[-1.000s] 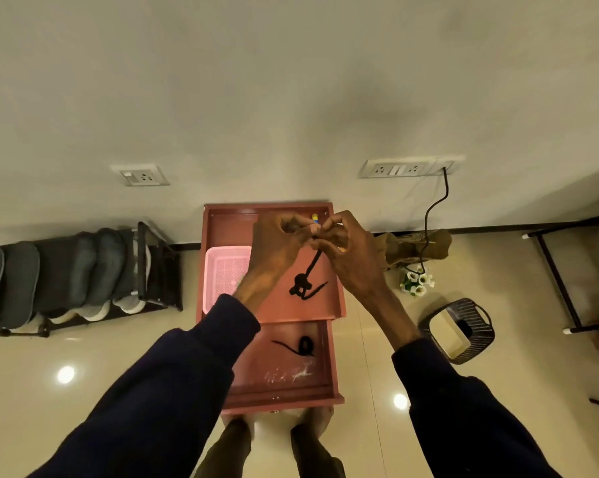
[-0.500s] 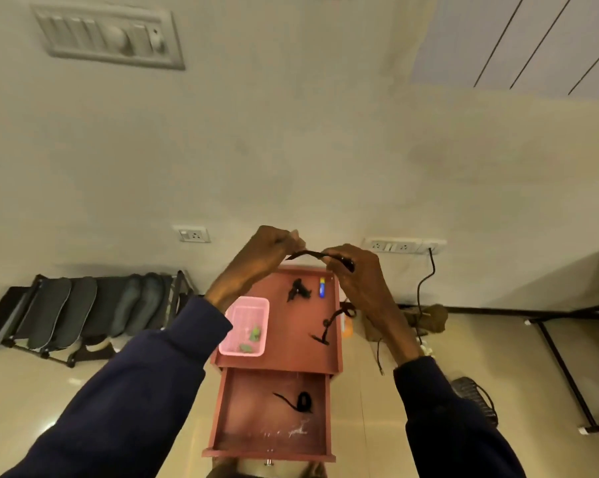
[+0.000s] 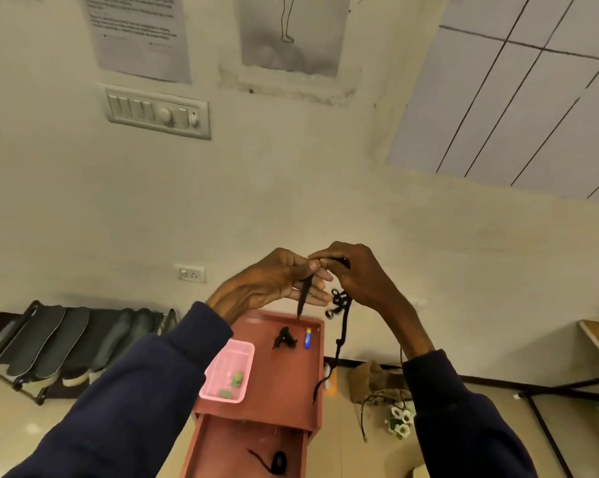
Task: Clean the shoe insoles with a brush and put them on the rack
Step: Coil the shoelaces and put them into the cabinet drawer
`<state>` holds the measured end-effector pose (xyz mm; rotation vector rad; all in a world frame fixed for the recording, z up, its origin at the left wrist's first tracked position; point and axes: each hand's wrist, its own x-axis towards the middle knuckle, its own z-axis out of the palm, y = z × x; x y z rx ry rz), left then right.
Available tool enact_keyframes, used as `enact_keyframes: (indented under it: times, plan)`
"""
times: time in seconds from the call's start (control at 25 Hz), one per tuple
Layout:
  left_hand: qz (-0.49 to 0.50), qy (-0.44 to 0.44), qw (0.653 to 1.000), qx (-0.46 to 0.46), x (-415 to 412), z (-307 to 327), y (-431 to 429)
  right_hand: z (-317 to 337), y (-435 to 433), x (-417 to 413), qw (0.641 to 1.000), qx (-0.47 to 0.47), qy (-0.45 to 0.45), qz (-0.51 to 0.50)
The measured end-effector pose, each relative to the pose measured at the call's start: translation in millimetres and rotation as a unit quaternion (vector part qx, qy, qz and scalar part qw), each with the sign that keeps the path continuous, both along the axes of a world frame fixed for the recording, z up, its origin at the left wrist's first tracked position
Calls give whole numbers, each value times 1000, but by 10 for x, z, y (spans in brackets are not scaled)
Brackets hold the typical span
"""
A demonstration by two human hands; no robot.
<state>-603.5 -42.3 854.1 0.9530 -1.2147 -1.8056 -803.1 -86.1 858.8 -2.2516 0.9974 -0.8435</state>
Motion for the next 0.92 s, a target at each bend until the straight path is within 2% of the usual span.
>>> enact_keyframes:
  times: [0.12,0.24,0.36,0.44,0.6,0.76,0.84,0.92]
  plan:
    - [5,108,994,16,-69,258,-105,81,18,63,991,53,-121,-30]
    - [35,224,974,29,-146,510,-254,-30,195,165,954,143,-250,-78]
    - [76,276,958,-24,-167,705,-453,-158,349,265,939,184,-282,-68]
    - [110,231,963,-81,-150,780,-535,-166,403,307,950,158,-253,-87]
    - [158,11,971,-180,-57,739,-584,-9,445,318,978,5,-139,-153]
    - [97,-190,954,-212,-14,689,-517,291,303,203,967,-160,-37,-193]
    - [53,-191,963,-181,-39,685,-442,403,183,139,953,-242,17,-183]
    - [18,-96,990,-103,-51,664,-376,504,78,107,951,-258,8,-173]
